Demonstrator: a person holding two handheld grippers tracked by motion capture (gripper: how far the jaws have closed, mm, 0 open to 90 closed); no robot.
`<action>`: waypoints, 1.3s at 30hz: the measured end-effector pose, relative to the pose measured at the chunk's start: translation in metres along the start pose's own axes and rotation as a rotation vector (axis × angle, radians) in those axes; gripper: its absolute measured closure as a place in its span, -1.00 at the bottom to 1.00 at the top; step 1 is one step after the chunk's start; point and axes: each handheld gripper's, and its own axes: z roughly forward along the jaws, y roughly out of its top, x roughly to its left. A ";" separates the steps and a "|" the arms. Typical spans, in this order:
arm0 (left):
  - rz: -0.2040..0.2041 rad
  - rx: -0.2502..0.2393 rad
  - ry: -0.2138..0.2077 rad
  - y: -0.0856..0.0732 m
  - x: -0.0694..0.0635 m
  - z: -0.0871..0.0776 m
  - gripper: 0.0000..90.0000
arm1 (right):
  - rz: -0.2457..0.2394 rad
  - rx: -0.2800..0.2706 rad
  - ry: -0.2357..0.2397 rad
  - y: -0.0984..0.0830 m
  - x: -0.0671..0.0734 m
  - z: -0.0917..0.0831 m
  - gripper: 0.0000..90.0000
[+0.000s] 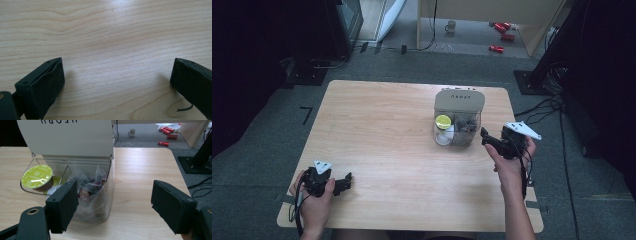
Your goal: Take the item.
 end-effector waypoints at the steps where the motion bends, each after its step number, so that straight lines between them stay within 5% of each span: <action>1: -0.001 0.000 0.000 0.000 0.000 0.000 -1.00 | 0.000 0.000 0.006 0.002 0.001 0.002 -0.50; 19: -0.001 0.000 0.000 0.000 0.000 0.000 -1.00 | -0.030 0.007 0.111 0.039 0.019 0.049 -0.38; 32: 0.000 0.000 0.000 0.000 0.000 0.000 -1.00 | -0.004 -0.001 0.144 0.053 0.005 0.080 -0.54; 39: 0.000 0.000 0.000 0.000 0.000 0.000 -1.00 | -0.032 -0.005 0.180 0.064 0.011 0.088 -0.58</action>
